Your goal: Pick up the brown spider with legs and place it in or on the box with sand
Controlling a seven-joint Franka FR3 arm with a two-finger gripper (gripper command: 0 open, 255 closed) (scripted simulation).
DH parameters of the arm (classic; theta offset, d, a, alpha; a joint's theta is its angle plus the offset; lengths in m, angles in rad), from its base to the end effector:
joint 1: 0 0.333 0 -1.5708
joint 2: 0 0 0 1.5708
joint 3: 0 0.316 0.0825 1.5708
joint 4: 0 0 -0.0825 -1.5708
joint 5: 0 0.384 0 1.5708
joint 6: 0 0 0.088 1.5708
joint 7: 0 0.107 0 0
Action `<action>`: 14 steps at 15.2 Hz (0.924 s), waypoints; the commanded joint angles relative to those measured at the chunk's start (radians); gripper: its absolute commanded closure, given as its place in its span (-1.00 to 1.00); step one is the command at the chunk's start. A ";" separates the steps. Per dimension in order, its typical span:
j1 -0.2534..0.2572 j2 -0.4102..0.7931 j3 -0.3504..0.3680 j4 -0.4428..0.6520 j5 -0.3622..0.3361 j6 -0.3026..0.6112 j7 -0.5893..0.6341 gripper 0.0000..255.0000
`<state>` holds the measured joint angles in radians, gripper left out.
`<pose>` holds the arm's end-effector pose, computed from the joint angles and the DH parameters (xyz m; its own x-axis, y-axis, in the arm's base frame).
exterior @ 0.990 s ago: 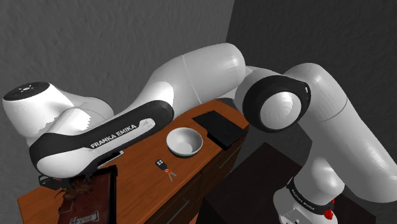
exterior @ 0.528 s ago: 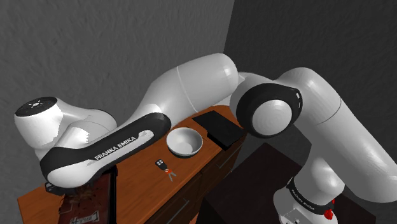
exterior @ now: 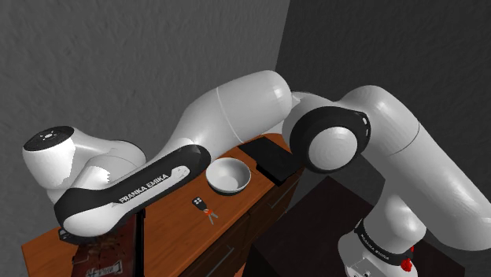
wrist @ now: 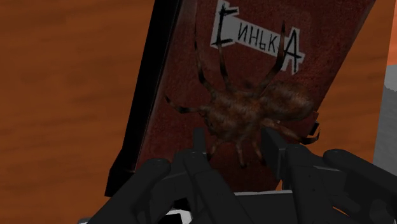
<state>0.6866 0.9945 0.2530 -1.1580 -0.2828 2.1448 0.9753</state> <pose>0.5068 0.5749 0.1996 0.9994 0.0020 0.0355 0.0020 -1.0000 -0.0014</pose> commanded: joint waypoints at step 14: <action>-0.007 -0.080 0.013 -0.012 0.013 -0.067 -0.005 -1.00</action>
<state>0.6805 0.9153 0.2659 -1.1732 -0.2707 2.0813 0.9720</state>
